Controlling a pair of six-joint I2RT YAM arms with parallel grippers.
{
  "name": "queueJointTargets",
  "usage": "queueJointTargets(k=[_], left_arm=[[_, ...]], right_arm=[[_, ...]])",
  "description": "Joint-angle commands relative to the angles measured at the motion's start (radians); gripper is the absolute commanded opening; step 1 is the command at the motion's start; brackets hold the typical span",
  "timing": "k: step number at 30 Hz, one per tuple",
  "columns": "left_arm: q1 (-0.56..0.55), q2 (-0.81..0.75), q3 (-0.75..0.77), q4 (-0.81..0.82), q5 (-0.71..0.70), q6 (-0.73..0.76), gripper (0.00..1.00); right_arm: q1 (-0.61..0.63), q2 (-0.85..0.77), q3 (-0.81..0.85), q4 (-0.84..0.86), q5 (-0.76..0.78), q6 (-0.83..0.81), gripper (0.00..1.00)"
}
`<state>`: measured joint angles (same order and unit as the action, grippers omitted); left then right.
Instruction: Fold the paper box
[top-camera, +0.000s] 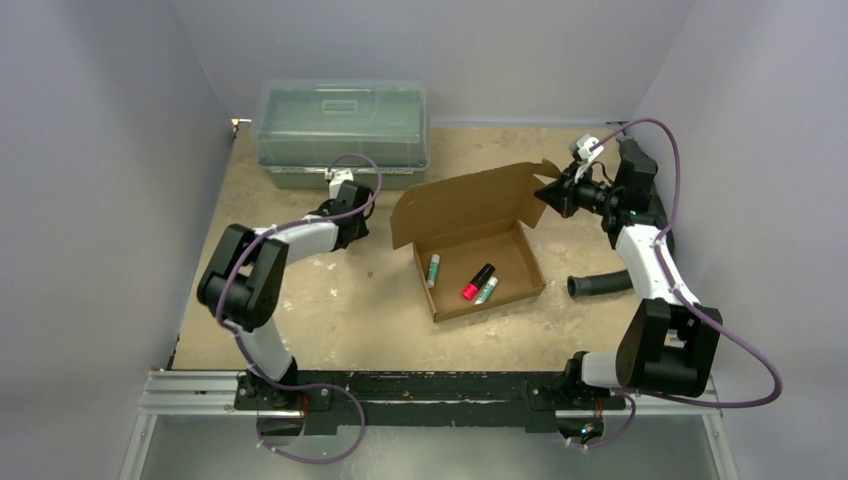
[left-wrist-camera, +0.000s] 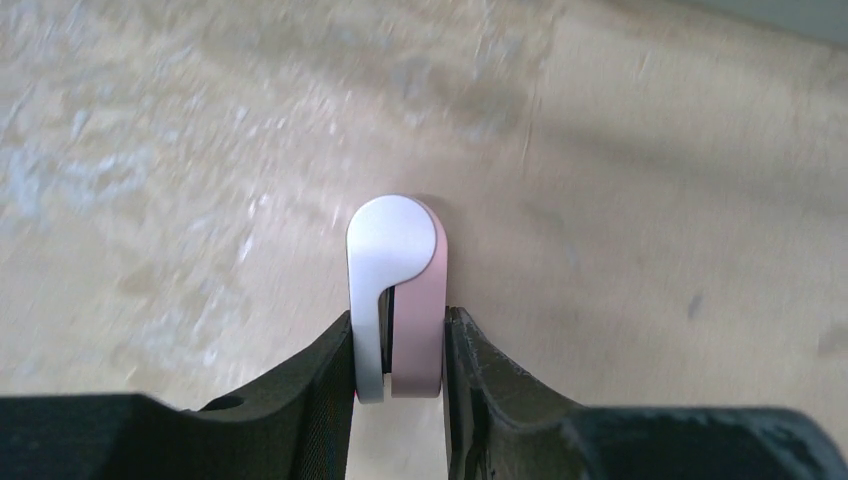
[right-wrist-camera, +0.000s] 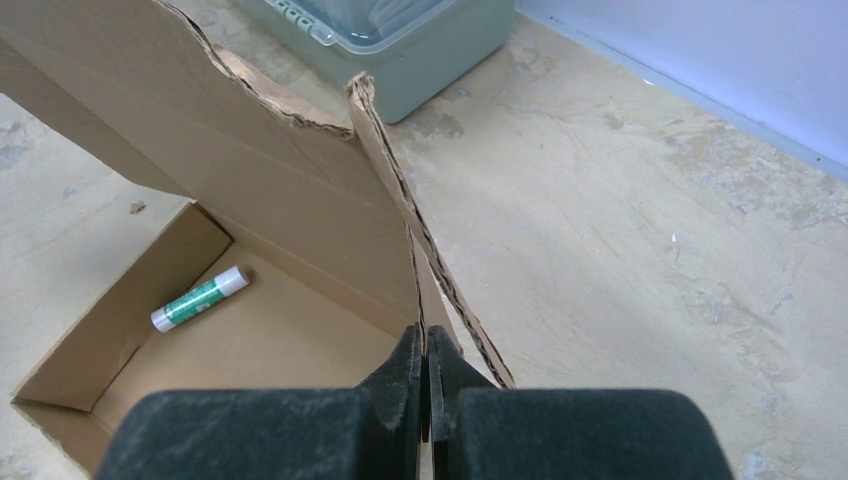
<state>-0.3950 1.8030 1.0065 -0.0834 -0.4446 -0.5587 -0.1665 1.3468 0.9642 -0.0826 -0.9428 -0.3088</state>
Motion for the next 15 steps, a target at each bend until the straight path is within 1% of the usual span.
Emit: queueJointTargets(k=[1,6,10,12,15], left_arm=[[-0.009,-0.211,-0.111,-0.025,0.101,-0.071,0.06],[-0.018,-0.468,-0.274,-0.115,0.294,-0.112,0.04],[-0.021,-0.721,-0.351,-0.219,0.488,-0.101,0.03],[-0.023,-0.828,-0.391,-0.228,0.612,-0.085,0.03],[-0.045,-0.969,-0.461,-0.181,0.762,-0.093,0.02]], right_arm=[[-0.004,-0.037,0.01,0.0,-0.04,-0.002,0.0],[-0.004,-0.038,0.009,0.0,-0.039,-0.002,0.0],[-0.004,-0.038,0.009,0.0,-0.039,-0.003,0.0],[-0.005,-0.039,0.008,0.0,-0.039,-0.002,0.0],[-0.004,-0.044,0.008,0.001,-0.038,-0.002,0.0]])
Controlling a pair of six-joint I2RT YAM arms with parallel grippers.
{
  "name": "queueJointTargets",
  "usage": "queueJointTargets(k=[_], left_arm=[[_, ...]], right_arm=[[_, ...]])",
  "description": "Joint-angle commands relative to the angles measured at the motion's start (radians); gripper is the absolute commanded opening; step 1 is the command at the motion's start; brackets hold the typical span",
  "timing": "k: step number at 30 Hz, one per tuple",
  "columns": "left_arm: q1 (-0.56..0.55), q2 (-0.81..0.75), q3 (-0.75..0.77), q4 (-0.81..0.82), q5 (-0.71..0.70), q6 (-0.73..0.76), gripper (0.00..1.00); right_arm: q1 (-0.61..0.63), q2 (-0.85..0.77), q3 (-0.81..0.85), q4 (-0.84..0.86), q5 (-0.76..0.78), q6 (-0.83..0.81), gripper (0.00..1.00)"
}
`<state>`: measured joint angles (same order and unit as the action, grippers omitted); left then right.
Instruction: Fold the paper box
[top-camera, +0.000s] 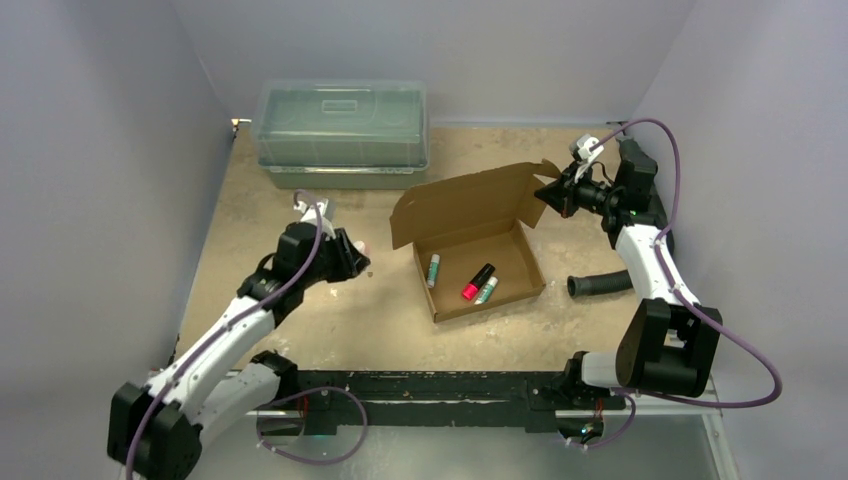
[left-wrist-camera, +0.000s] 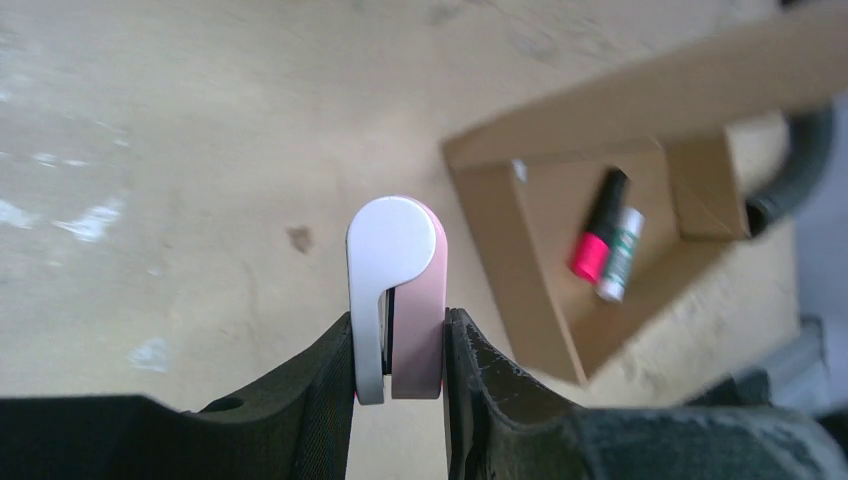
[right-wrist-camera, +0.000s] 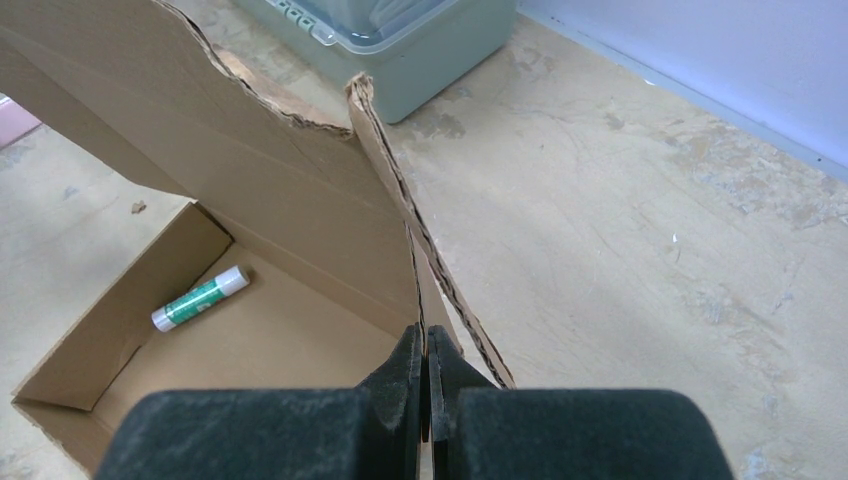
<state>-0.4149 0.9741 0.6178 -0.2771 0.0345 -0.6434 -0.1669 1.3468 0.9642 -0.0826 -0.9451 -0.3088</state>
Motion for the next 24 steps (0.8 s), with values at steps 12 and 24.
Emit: queueJointTargets(k=[12,24], left_arm=[[-0.457,-0.202,-0.102,0.369,0.147,-0.001,0.0],[-0.788,0.312,0.199,0.398,-0.327,0.323,0.04]], right_arm=[[-0.004,-0.049,0.001,0.014,-0.037,0.01,0.0],[-0.005,-0.048,0.001,0.014,-0.037,0.008,0.0]])
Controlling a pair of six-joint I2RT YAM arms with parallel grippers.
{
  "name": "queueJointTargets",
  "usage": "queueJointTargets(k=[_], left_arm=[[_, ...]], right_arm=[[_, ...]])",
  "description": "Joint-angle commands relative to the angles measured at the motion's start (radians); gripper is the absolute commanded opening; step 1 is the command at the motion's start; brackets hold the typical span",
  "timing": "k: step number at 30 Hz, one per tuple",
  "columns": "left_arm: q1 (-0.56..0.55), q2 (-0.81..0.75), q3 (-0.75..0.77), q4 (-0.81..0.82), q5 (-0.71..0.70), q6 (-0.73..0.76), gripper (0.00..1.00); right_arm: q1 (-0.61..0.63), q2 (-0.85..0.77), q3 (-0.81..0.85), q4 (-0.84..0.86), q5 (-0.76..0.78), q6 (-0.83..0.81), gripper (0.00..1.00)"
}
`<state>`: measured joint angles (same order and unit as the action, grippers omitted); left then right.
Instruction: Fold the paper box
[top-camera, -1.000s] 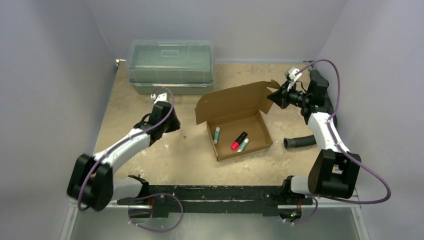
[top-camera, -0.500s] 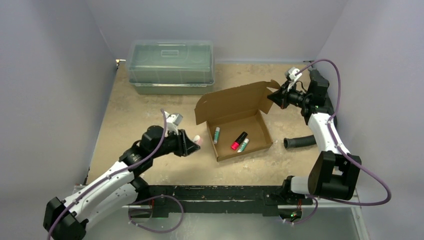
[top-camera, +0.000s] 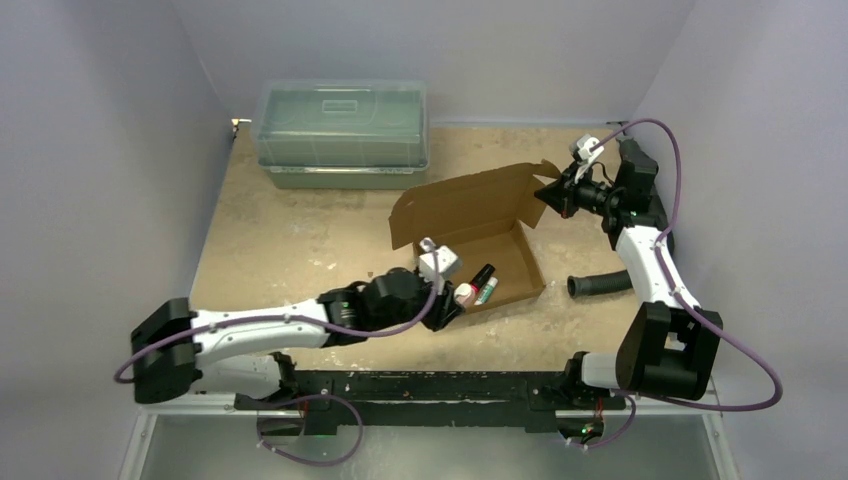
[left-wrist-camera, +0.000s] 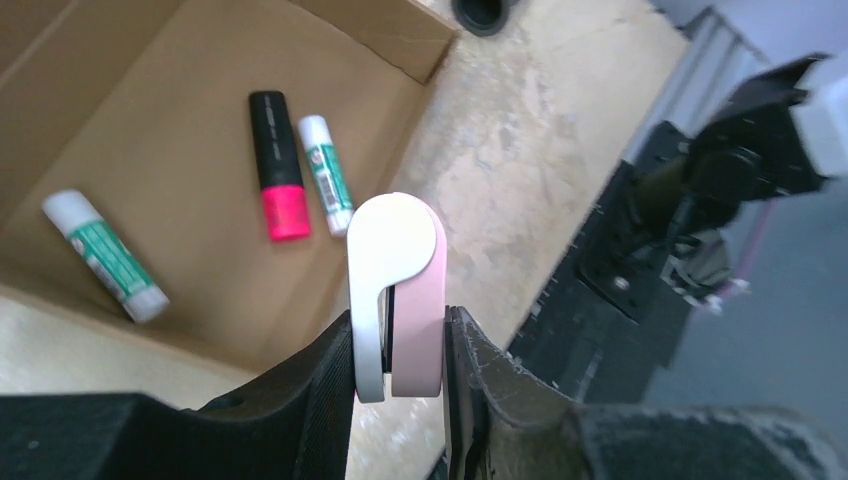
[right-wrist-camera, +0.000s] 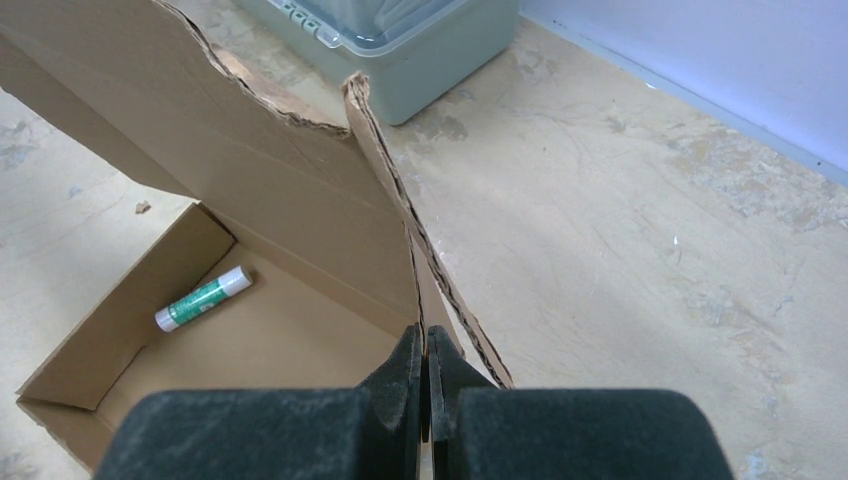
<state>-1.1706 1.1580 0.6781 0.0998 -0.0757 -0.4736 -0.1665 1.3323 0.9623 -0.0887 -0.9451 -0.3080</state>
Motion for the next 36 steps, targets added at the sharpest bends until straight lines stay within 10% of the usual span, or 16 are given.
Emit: queueJointTargets(k=[1,16,36], left_arm=[[-0.032,0.171,0.174,0.0,-0.248,0.172,0.04],[-0.026,0.577,0.545,-0.29,-0.455,0.189,0.61],[0.16,-0.407,-0.129,-0.252,-0.348,-0.162,0.61]], right_arm=[[-0.005,-0.034,0.003,0.02,-0.038,0.007,0.0],[-0.004,-0.038,0.004,0.017,-0.041,0.005,0.0],[-0.005,-0.045,0.001,0.007,-0.073,-0.014,0.0]])
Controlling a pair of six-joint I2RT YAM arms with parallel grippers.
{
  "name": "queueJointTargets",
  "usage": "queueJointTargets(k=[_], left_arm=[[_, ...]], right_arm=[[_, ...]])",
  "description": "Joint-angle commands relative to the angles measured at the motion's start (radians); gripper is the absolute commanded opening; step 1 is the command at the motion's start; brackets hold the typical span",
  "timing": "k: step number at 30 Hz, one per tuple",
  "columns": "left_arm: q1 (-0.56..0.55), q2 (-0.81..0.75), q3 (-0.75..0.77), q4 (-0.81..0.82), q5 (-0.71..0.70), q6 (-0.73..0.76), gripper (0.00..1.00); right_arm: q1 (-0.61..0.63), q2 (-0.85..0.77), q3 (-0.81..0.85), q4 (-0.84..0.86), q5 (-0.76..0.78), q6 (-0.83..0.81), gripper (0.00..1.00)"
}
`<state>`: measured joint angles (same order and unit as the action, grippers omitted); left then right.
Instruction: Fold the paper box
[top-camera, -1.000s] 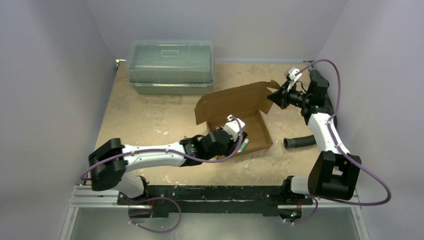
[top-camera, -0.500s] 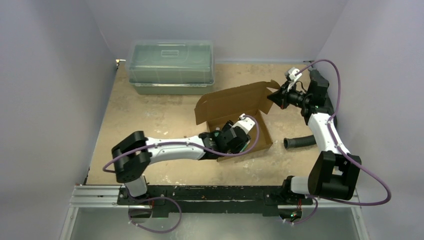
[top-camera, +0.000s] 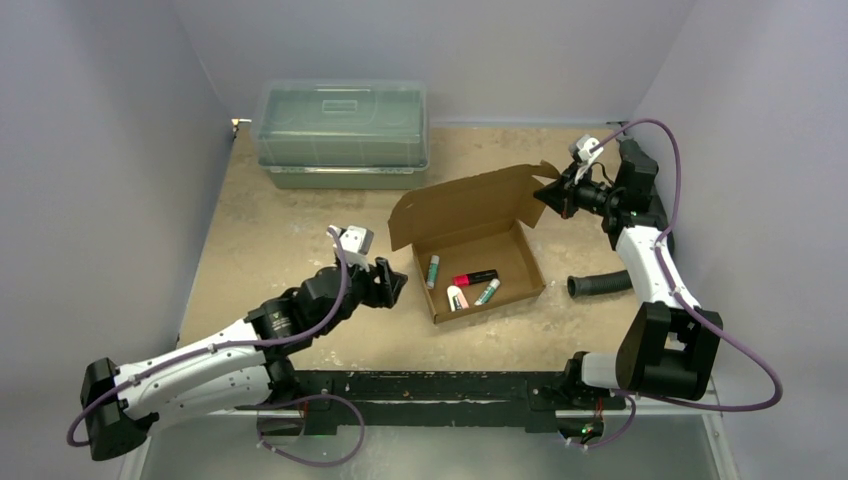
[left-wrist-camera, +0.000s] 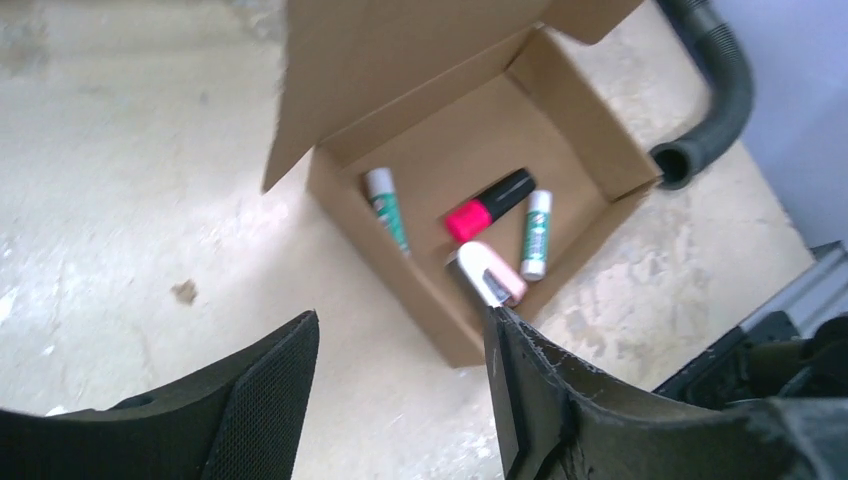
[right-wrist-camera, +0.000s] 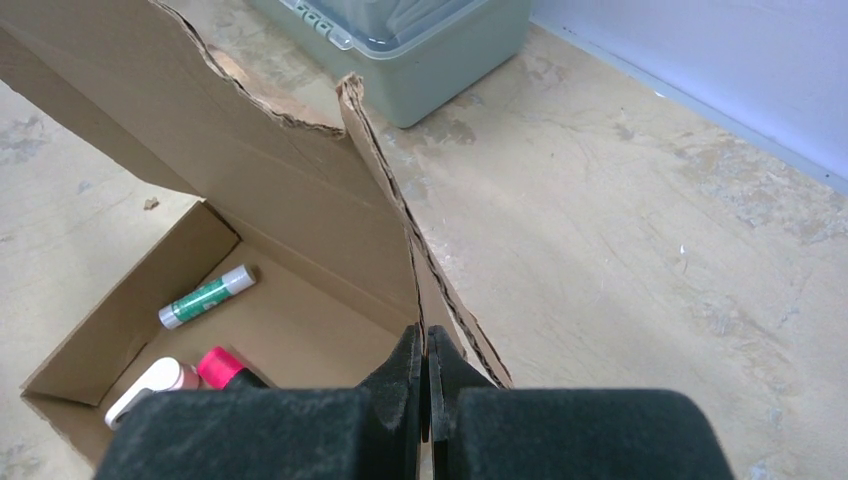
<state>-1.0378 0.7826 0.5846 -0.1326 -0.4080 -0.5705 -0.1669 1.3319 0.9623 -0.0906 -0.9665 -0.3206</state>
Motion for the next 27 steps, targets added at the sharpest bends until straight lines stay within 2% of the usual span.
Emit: queueJointTargets(k=[1,3,6,11,16,18,20,27], left_arm=[[0.03,-0.024,-0.034,-0.009,-0.024,-0.052,0.61],[0.035,0.007,-0.033,0.032,-0.042,-0.022,0.62],[0.055,0.07,-0.058,0.18,-0.03,0.031,0.63],[0.123,0.172,-0.067,0.32,0.005,0.071,0.6],[0.189,0.196,-0.137,0.486,0.065,0.106,0.59],[0.213,0.202,-0.158,0.546,0.091,0.118,0.54],[0.234,0.214,-0.167,0.582,0.107,0.126,0.5],[0.29,0.284,-0.157,0.651,0.158,0.189,0.49]], right_arm=[[-0.005,-0.046,0.0,0.011,-0.052,0.001,0.0],[-0.005,-0.048,-0.002,0.016,-0.052,0.004,0.0],[-0.005,-0.049,-0.005,0.021,-0.052,0.01,0.0],[-0.005,-0.048,-0.008,0.028,-0.052,0.014,0.0],[-0.005,-0.036,-0.008,0.028,-0.056,0.013,0.0],[-0.005,-0.036,-0.01,0.029,-0.053,0.012,0.0],[-0.005,-0.034,-0.01,0.029,-0.052,0.012,0.0],[-0.005,-0.025,-0.01,0.031,-0.049,0.014,0.0]])
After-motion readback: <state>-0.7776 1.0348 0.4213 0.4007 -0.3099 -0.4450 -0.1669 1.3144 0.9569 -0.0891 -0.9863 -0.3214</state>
